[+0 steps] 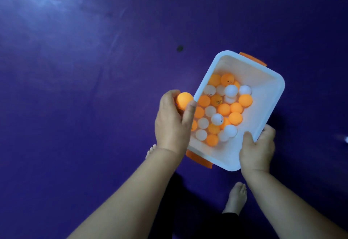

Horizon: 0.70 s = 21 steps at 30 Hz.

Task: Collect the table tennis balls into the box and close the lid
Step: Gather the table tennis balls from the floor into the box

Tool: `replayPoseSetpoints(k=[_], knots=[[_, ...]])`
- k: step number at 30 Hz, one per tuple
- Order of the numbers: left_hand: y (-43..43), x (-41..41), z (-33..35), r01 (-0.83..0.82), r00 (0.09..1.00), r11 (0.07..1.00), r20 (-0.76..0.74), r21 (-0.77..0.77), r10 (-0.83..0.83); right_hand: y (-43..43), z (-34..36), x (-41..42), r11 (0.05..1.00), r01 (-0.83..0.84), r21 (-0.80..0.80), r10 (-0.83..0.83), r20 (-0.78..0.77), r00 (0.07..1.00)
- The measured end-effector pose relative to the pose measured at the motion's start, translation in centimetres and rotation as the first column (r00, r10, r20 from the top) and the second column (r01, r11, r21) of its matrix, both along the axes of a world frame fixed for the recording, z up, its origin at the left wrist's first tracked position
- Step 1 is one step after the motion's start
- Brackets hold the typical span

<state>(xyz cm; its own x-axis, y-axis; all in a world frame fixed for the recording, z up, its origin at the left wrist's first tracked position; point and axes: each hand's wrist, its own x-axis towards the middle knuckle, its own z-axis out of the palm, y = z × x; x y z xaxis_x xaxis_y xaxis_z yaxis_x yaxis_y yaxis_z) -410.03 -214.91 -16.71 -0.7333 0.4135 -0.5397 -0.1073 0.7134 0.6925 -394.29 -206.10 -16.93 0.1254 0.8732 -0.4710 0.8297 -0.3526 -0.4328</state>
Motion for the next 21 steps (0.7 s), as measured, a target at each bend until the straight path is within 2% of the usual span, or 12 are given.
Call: replayPoseSetpoints(k=[2, 5, 7, 10, 15, 18, 21], knots=[[1.4, 0.5, 3.8, 0.148, 0.989, 0.988, -0.03, 0.046, -0.146, 0.4, 2.6, -0.1, 1.0, 0.027, 0.001, -0.027, 0.011, 1.0], [3.6, 1.0, 7.8, 0.342, 0.937, 0.94, -0.085, 0.012, -0.34, 1.4, 6.4, 0.3, 0.998, 0.068, 0.01, -0.068, 0.008, 0.998], [4.6, 1.1, 9.6, 0.365, 0.919, 0.931, -0.155, -0.008, -0.362, 2.1, 8.8, 0.8, 0.994, 0.108, 0.02, -0.107, -0.015, 0.994], [6.8, 1.8, 11.7, 0.386, 0.882, 0.913, -0.24, -0.129, -0.406, 3.3, 11.6, 2.0, 0.986, 0.155, 0.057, -0.156, 0.017, 0.988], [12.8, 5.7, 14.4, 0.513, 0.829, 0.814, -0.09, -0.271, -0.552, 7.8, 14.3, 5.8, 0.969, 0.233, 0.077, -0.231, -0.034, 0.972], [17.5, 9.3, 15.3, 0.565, 0.777, 0.761, -0.104, -0.319, -0.62, 11.8, 14.9, 9.5, 0.966, 0.249, 0.073, -0.238, -0.126, 0.963], [22.6, 13.7, 16.0, 0.592, 0.742, 0.722, -0.11, -0.357, -0.662, 16.1, 15.3, 14.8, 0.954, 0.296, 0.052, -0.285, -0.156, 0.946]])
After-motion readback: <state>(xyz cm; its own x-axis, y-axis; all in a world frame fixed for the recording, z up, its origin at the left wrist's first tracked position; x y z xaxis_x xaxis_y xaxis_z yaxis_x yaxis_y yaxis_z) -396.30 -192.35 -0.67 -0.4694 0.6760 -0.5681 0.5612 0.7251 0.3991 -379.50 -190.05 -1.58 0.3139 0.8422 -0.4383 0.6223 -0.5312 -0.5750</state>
